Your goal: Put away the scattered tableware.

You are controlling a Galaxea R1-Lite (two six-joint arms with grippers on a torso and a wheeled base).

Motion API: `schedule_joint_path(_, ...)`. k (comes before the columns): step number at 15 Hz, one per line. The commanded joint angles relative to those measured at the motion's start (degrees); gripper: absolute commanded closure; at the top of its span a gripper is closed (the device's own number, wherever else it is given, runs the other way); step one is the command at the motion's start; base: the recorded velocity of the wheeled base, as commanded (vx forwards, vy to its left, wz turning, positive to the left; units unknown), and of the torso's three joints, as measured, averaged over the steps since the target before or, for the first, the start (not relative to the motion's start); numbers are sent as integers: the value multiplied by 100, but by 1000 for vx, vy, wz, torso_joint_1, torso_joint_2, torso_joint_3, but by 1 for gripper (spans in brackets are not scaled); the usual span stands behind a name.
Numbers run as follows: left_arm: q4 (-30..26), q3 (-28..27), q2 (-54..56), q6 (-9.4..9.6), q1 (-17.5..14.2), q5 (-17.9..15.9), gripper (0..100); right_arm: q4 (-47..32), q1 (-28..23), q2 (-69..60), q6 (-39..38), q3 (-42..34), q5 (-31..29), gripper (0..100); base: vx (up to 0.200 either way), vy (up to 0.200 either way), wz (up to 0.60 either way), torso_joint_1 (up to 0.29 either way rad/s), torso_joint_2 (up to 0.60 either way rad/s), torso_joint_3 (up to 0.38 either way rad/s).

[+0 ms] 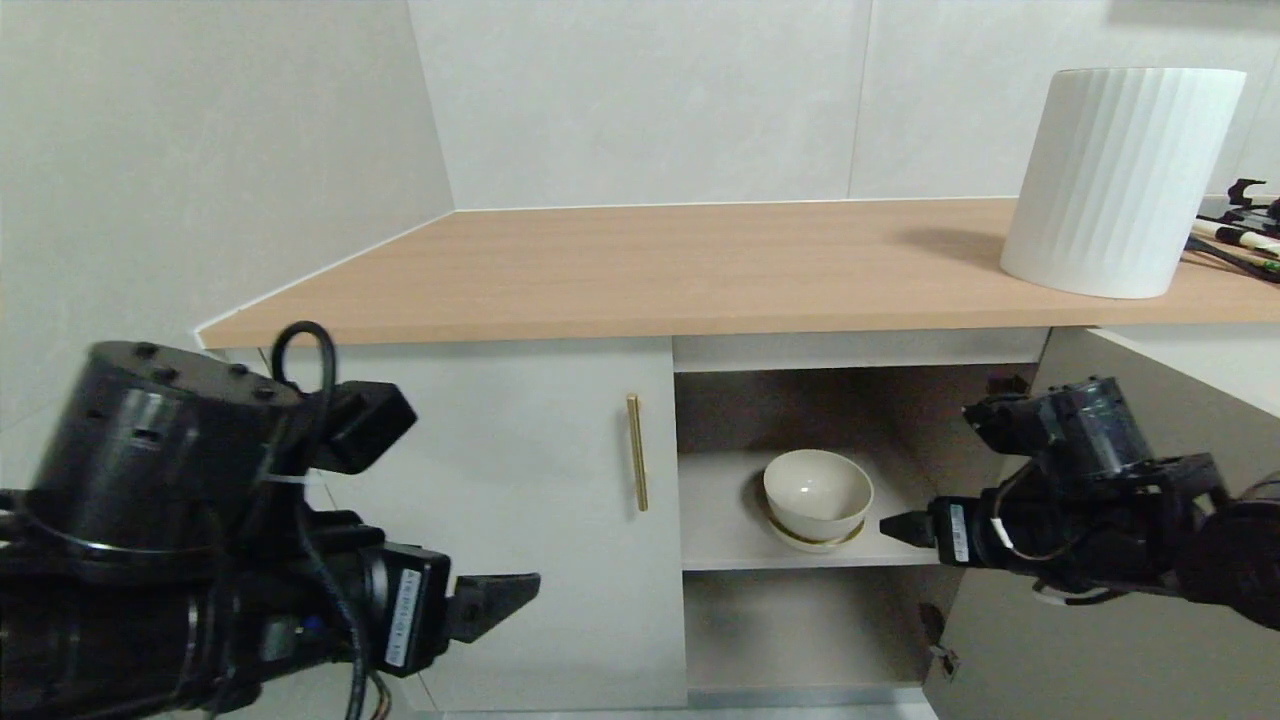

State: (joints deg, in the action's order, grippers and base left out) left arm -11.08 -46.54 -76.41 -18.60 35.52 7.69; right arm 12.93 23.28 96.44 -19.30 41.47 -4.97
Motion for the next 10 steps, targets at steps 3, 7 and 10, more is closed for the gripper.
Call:
schedule_joint_path(3, 396, 611, 873, -47, -766, -92, 0, -1390, 343, -2252, -4, -306, 471, 0, 0, 0, 0, 0, 0, 0)
schedule_joint_path(7, 713, 752, 777, -38, -828, -303, 0, -1434, 484, -2490, -224, -465, 348, 0, 0, 0, 0, 0, 0, 0)
schedule_joint_path(10, 695, 805, 689, -47, -801, -303, 0, -1434, 598, -2586, -224, -465, 207, 0, 0, 0, 0, 0, 0, 0)
